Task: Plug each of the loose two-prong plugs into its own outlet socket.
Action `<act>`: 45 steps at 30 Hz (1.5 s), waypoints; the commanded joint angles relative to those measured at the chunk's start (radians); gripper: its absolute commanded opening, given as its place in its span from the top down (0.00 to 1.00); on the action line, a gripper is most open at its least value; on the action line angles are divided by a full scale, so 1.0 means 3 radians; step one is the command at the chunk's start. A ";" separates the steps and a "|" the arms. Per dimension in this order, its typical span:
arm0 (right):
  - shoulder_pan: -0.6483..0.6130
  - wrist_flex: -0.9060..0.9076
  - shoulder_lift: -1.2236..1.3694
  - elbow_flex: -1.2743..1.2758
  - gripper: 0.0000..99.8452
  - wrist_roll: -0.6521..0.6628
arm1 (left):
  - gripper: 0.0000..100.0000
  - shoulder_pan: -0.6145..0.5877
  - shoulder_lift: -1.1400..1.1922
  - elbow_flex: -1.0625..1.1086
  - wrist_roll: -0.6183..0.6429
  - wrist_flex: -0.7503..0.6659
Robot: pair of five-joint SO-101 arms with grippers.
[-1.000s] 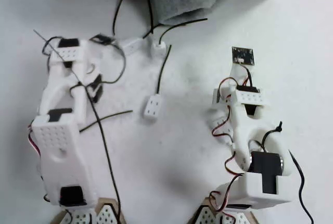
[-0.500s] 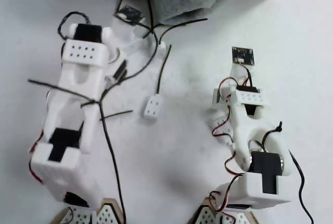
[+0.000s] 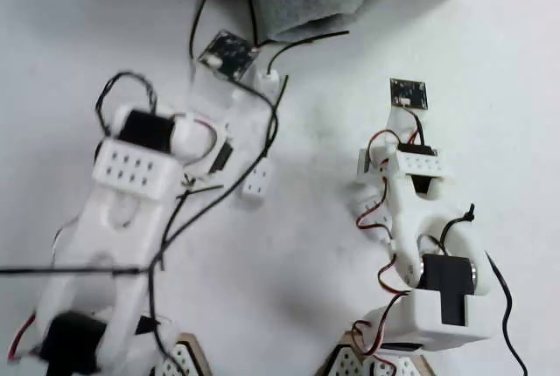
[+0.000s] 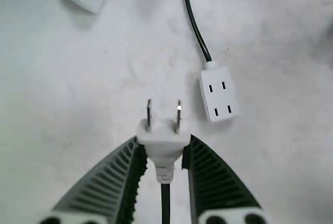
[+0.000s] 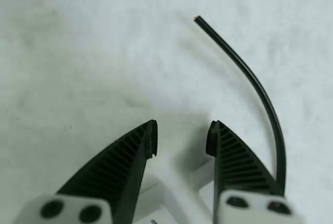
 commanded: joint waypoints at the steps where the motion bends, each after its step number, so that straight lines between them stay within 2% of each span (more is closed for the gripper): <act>1: 0.0033 -0.0033 -0.0013 -0.0010 0.83 0.0010 | 0.98 0.0079 -0.0514 0.0660 0.0128 -0.0742; 7: 0.0033 -0.0033 -0.0013 -0.0010 0.83 0.0010 | 0.98 0.0437 -0.1092 0.1565 0.0123 -0.1739; 16: 0.0033 -0.0033 -0.0013 -0.0010 0.83 0.0010 | 0.98 0.0877 -0.1721 0.2378 0.0123 -0.2706; 31: -0.0064 -0.0018 -0.0043 -0.0015 0.83 0.0010 | 0.98 0.0882 -0.3562 0.4337 0.0128 -0.4542; 34: -0.0064 -0.0018 -0.0049 -0.0015 0.83 0.0010 | 0.98 0.0882 -0.4023 0.4531 0.0123 -0.4552; 41: -0.0105 0.0043 -0.0100 -0.0107 0.83 0.0000 | 0.98 0.0882 -0.4810 0.4506 0.0123 -0.3713; 45: -0.0279 0.0632 -0.0473 -0.0404 0.83 0.0005 | 0.98 0.0882 -0.4800 0.4506 0.0123 -0.3688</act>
